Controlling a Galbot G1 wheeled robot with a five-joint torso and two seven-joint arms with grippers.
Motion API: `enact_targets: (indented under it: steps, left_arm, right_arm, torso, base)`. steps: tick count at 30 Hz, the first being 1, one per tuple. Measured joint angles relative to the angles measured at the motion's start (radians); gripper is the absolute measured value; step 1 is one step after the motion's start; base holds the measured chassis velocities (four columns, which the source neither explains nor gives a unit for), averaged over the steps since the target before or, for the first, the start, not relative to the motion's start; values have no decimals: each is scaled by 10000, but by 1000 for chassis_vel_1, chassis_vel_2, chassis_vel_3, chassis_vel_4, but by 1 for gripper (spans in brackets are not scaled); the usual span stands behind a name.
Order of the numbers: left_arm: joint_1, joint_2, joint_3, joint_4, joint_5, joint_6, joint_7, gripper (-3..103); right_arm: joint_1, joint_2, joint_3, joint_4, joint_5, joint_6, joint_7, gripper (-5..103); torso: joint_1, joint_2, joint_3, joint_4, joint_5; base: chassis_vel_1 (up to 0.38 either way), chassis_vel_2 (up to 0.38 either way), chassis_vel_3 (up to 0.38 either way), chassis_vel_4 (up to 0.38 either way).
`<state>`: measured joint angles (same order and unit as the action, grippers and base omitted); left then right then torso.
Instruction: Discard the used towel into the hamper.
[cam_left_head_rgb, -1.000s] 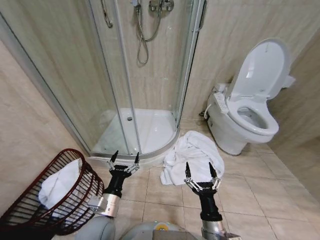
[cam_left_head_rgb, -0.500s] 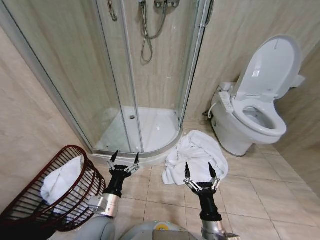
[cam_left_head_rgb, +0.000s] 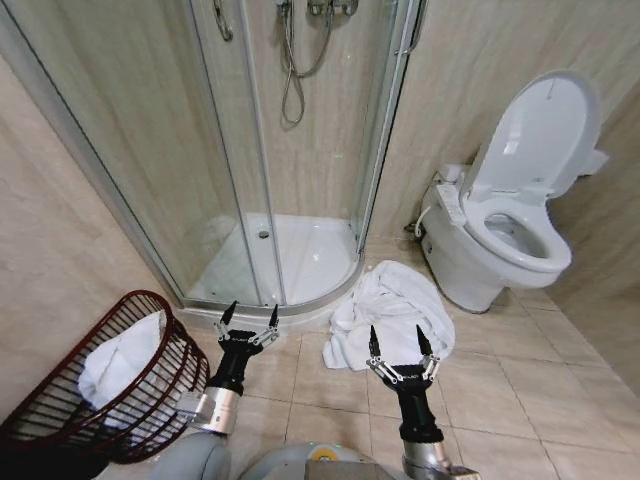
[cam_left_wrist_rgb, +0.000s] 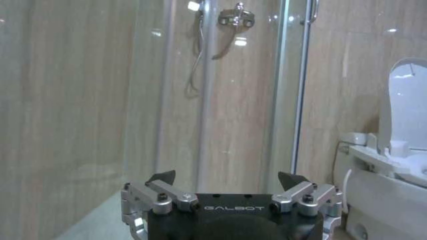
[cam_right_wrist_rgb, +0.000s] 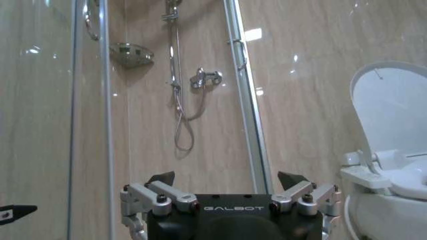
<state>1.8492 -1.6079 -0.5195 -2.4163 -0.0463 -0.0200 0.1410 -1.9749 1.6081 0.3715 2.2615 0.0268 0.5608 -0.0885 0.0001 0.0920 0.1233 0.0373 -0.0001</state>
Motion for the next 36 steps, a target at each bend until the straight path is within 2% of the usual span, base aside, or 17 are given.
enact_targets:
  steps: [15,20,36]
  left_arm:
    - [0,-2,3,0,0,0,0,100]
    - [0,-6,5,1,0,0,3,100]
    - [0,2,-2,0,0,0,0,100]
  right_arm:
    - [-33,0,57,127,104,40,11,100]
    - [-34,-1,65,122,345,266,-320,100]
    - [-46,1,79,125,417,260,-311,100]
  torso:
    - [-1,29,24,-1,1]
    - [-1,38,29,-1,3]
    - [-2,49,39,0,-1]
  base:
    - [-210,-216,206,218]
    - [-204,-207,196,206]
    - [9,-8,11,-20]
